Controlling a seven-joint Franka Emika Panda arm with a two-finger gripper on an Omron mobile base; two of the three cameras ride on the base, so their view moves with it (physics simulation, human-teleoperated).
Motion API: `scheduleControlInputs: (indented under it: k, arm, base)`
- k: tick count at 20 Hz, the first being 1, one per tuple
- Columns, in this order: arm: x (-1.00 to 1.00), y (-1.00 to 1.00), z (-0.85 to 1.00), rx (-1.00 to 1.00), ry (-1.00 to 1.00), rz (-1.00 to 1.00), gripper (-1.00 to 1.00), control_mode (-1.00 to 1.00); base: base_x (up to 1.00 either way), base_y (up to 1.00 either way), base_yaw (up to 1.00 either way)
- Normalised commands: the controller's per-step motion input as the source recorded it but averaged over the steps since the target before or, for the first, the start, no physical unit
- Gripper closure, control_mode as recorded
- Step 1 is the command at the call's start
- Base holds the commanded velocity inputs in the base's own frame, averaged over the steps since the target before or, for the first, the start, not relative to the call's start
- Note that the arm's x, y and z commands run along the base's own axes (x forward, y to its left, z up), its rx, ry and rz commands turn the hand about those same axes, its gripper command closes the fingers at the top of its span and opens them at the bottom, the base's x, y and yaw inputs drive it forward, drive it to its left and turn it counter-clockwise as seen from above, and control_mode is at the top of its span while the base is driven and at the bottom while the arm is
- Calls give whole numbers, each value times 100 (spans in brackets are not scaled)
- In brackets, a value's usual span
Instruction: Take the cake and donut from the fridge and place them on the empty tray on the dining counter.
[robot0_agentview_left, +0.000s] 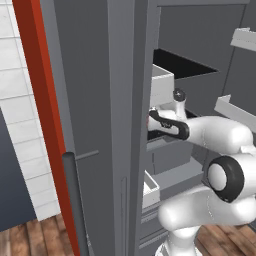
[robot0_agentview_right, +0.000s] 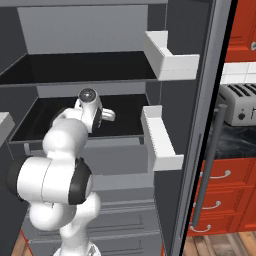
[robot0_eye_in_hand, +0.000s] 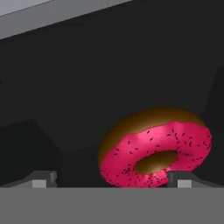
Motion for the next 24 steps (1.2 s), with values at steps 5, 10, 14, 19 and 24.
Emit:
scheduleControlInputs:
  k: [5,10,14,19,24]
  arm:
    - [22,0,-20,0,0,0,-100,-100]
    - [27,5,-19,0,0,0,-100,-100]
    - [18,17,-20,0,0,0,-100,-100]
    - [17,9,-41,-3,2,0,-100,-100]
    - [10,0,-48,-5,2,0,-100,-100]
  base:
    - [0,0,0]
    - [0,0,0]
    - [0,0,0]
    - [0,0,0]
    - [0,0,0]
